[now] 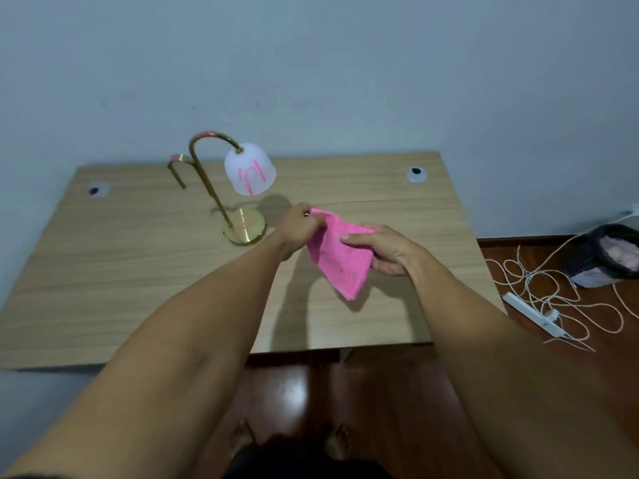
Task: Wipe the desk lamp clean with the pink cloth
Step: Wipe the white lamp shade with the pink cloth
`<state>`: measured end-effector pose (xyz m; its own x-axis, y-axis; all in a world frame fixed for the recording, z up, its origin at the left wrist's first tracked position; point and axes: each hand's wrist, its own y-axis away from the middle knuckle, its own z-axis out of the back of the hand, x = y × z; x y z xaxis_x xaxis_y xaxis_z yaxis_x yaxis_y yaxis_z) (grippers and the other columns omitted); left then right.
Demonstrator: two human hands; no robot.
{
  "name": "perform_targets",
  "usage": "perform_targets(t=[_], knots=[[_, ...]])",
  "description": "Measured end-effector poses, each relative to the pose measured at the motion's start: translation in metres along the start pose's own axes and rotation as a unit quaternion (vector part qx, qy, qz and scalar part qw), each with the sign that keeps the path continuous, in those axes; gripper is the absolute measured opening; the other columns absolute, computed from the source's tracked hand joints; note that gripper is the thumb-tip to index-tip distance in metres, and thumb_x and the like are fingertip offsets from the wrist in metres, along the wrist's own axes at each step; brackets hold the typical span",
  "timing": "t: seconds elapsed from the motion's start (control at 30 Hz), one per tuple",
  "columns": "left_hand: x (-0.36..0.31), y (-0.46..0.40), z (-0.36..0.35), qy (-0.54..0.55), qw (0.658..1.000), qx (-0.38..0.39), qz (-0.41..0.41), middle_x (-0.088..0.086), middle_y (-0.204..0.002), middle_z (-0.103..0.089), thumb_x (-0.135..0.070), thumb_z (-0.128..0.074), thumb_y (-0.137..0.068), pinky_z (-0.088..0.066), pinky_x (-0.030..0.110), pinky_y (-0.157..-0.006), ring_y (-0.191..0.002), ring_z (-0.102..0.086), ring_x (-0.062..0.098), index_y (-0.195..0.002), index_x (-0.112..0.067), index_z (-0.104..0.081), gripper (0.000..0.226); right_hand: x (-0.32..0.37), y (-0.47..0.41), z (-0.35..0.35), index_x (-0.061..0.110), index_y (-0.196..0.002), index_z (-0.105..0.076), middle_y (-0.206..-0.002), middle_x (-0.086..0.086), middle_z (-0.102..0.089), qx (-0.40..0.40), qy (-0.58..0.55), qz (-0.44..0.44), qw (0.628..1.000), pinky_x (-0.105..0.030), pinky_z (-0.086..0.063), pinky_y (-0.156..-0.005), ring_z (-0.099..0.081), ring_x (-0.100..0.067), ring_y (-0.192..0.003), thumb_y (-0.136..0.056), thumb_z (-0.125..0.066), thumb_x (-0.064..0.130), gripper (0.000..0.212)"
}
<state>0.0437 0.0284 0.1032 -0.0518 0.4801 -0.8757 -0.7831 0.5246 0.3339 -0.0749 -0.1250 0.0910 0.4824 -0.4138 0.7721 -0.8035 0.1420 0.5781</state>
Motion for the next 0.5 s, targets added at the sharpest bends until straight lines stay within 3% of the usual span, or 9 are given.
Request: perform_targets(t=[0.1, 0.2, 0.33, 0.4, 0.5], knots=[[-0.017, 0.003, 0.028, -0.002, 0.999, -0.04, -0.03, 0.006, -0.09, -0.064, -0.015, -0.065, -0.093, -0.047, 0.034, -0.074, -0.08, -0.056, 0.017, -0.099, -0.01, -0.061, 0.009, 0.028, 0.006, -0.027, -0.002, -0.121, -0.059, -0.091, -0.012, -0.072, 0.016, -0.002, 0.032, 0.999, -0.04, -0.062, -0.084, -0.071, -0.024, -0.086, -0.093, -0.064, -0.004, 0.027], [-0.024, 0.007, 0.06, 0.02, 0.991, -0.114, -0.062, 0.011, -0.094, -0.071, -0.02, -0.066, -0.092, -0.052, 0.037, -0.084, -0.087, -0.064, 0.024, -0.098, -0.009, -0.066, 0.013, 0.052, 0.007, -0.052, -0.002, -0.112, -0.059, -0.086, -0.012, -0.062, -0.043, -0.057, 0.057, 0.996, -0.039, -0.058, -0.077, -0.066, -0.022, -0.076, -0.091, -0.06, -0.008, 0.022], [-0.011, 0.01, 0.111, 0.004, 0.992, -0.108, -0.062, 0.009, -0.069, -0.07, -0.019, -0.064, -0.088, -0.049, 0.029, -0.07, -0.064, -0.069, 0.019, -0.07, -0.013, -0.06, 0.019, 0.069, -0.007, -0.09, 0.0, -0.085, -0.061, -0.079, -0.014, -0.057, -0.178, -0.129, 0.125, 0.967, -0.032, -0.053, -0.06, -0.059, -0.022, -0.07, -0.092, -0.053, -0.014, 0.017], [0.0, 0.01, 0.138, -0.017, 0.995, -0.09, -0.05, 0.01, -0.063, -0.07, -0.018, -0.063, -0.086, -0.047, 0.028, -0.065, -0.061, -0.071, 0.019, -0.064, -0.015, -0.056, 0.023, 0.073, -0.016, -0.107, -0.003, -0.095, -0.062, -0.08, -0.012, -0.057, -0.223, -0.143, 0.135, 0.955, -0.027, -0.05, -0.05, -0.058, -0.019, -0.066, -0.094, -0.053, -0.01, 0.011], [0.017, 0.001, 0.169, -0.015, 0.997, -0.074, -0.033, 0.008, -0.063, -0.062, -0.02, -0.063, -0.087, -0.046, 0.028, -0.063, -0.061, -0.066, 0.022, -0.062, -0.018, -0.05, 0.027, 0.075, -0.028, -0.132, -0.005, -0.118, -0.062, -0.083, -0.009, -0.058, -0.273, -0.141, 0.134, 0.942, -0.024, -0.046, -0.043, -0.055, -0.015, -0.063, -0.096, -0.056, 0.001, 0.023]])
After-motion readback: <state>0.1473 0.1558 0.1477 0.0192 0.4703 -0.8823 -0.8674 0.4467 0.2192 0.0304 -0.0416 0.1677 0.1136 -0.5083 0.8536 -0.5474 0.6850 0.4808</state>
